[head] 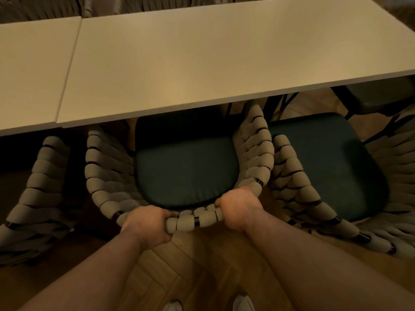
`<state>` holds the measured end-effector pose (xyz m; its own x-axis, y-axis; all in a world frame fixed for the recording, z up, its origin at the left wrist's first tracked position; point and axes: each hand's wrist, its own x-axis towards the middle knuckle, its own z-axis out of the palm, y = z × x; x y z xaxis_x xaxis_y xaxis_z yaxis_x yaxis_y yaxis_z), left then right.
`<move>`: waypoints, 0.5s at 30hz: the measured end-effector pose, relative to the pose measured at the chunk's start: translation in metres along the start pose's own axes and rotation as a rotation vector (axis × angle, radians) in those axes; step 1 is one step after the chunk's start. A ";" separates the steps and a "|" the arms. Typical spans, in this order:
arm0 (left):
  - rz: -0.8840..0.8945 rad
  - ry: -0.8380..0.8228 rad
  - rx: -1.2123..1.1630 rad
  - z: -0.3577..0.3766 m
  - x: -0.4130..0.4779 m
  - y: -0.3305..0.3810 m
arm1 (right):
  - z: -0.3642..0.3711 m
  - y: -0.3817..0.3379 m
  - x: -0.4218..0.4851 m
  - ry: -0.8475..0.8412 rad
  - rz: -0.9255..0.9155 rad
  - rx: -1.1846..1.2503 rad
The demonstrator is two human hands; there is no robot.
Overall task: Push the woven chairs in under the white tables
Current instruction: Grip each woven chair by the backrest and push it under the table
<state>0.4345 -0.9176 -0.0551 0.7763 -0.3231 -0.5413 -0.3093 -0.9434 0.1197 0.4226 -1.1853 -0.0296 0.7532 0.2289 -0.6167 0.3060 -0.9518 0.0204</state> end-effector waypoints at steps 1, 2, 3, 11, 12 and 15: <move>-0.009 0.005 -0.005 -0.001 0.003 -0.002 | 0.000 0.001 0.004 0.019 0.000 -0.001; -0.014 0.004 -0.008 -0.002 0.006 -0.004 | -0.001 0.003 0.008 0.031 -0.005 0.004; -0.010 0.007 -0.003 -0.003 0.009 -0.006 | -0.001 0.003 0.011 0.035 -0.011 0.009; 0.028 -0.019 0.034 -0.010 0.012 -0.006 | 0.003 0.005 0.020 0.100 -0.057 0.000; 0.026 -0.022 0.033 -0.010 0.012 -0.005 | 0.003 0.006 0.021 0.104 -0.061 -0.006; 0.033 -0.008 0.044 -0.009 0.014 -0.007 | 0.005 0.008 0.023 0.111 -0.075 0.004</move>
<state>0.4527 -0.9167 -0.0559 0.7610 -0.3535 -0.5439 -0.3589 -0.9279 0.1009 0.4397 -1.1881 -0.0473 0.7882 0.3201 -0.5256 0.3612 -0.9321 -0.0259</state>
